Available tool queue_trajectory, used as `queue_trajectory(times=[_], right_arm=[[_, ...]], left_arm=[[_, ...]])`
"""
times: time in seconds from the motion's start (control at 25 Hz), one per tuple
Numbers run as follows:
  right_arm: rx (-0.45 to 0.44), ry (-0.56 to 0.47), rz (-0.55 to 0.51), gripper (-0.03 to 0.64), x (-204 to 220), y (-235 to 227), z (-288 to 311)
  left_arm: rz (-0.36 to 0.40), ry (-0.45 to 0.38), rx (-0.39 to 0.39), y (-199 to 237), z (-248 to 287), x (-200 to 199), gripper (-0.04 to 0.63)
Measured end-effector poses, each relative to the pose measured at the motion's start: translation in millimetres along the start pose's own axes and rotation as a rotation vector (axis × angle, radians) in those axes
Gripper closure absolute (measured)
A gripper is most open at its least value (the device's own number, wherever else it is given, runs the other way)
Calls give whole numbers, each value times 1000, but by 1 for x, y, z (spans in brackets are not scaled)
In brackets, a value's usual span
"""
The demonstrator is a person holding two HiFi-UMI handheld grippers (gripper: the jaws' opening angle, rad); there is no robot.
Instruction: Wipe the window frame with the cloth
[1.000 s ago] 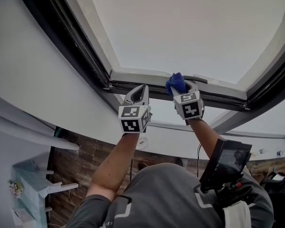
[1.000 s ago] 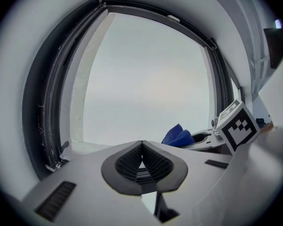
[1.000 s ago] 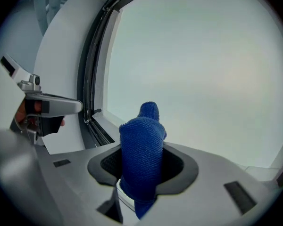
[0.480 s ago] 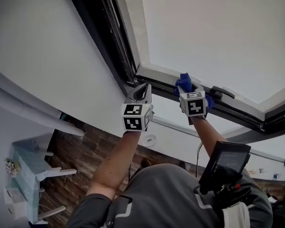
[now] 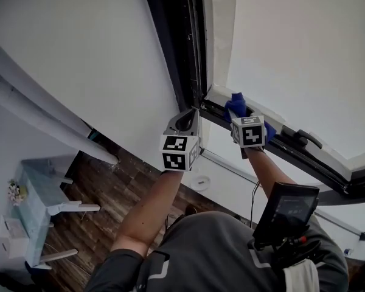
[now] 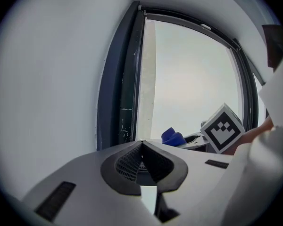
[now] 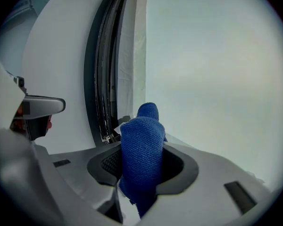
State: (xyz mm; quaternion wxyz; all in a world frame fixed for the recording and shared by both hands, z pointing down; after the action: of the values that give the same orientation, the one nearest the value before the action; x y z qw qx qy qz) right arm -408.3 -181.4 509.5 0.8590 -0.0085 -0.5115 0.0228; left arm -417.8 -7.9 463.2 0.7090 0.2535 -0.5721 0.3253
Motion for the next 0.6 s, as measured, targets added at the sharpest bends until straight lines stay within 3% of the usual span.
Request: queue_trajectory(times=[0.28, 0.6], right_arm=[[-78, -37, 21, 443, -22, 41, 37], [-122, -61, 74, 443, -32, 57, 57]], left_arm=[[0, 1, -43, 32, -19, 1, 588], [2, -8, -43, 41, -34, 1, 588]])
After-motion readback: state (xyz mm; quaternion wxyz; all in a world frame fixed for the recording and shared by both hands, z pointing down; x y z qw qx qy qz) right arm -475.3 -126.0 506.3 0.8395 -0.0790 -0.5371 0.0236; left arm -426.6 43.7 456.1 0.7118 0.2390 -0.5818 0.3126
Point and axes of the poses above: the fingertips, and each gripper's own axes: z forward along the fingers, y to its left, x out of its underside, the point moved 4 cm from there along -z, backward along the fingers, and after that the axes turned 5 degrees about z, right-handed, at the moved point
